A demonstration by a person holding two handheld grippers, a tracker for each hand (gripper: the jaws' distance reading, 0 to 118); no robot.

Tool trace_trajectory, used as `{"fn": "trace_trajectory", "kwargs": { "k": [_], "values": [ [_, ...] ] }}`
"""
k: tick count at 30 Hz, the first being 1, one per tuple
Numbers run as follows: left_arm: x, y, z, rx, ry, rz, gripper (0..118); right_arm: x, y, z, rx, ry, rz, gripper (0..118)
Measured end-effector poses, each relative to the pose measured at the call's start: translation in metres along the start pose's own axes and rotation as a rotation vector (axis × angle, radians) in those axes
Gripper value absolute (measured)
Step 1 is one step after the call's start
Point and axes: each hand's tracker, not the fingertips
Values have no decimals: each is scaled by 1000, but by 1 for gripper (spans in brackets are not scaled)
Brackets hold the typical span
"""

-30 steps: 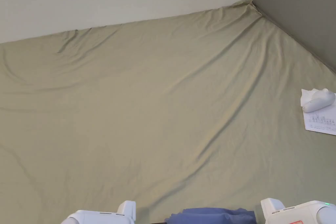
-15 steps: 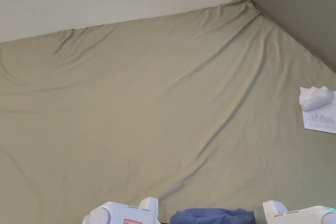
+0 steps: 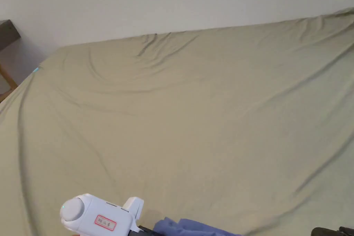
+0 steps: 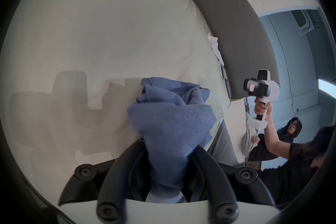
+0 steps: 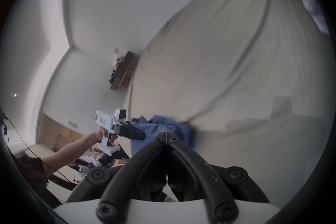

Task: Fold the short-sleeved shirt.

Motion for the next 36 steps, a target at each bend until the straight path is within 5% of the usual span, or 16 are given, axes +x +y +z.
{"fn": "trace_trajectory", "kwargs": {
  "k": [3, 4, 15, 22, 24, 25, 26, 27, 29, 32, 36],
  "values": [
    [-42, -15, 61, 22, 77, 68, 21, 8, -13, -6, -2, 5, -28, 0],
    [-56, -21, 82, 25, 99, 88, 21, -37, 18, -27, -19, 15, -92, 0],
    [-184, -75, 263, 37, 324, 349, 21, -53, 26, -56, -36, -98, -57, 0],
    [-212, -106, 261, 78, 476, 487, 23, -52, 22, -48, -27, -138, -83, 0],
    [-233, -116, 259, 93, 442, 558, 51, -49, 24, -46, -25, -136, -91, 0],
    [-232, -120, 253, 79, 512, 545, 83, -48, 24, -44, -23, -136, -92, 0],
    [-233, -126, 248, 78, 577, 520, 83, -48, 24, -42, -18, -137, -87, 0],
    [-175, -130, 222, 57, 669, 526, 92, -47, 24, -39, -14, -140, -81, 0],
    [-163, -131, 210, 7, 823, 598, 118, -46, 28, -33, -1, -152, -76, 0],
    [-129, -112, 223, 169, 1043, 524, 101, -47, 41, -18, 78, -224, -39, 0],
    [23, -70, 200, 604, 1197, 180, 101, -83, 75, 6, 285, -511, 272, 0]
  ]
}}
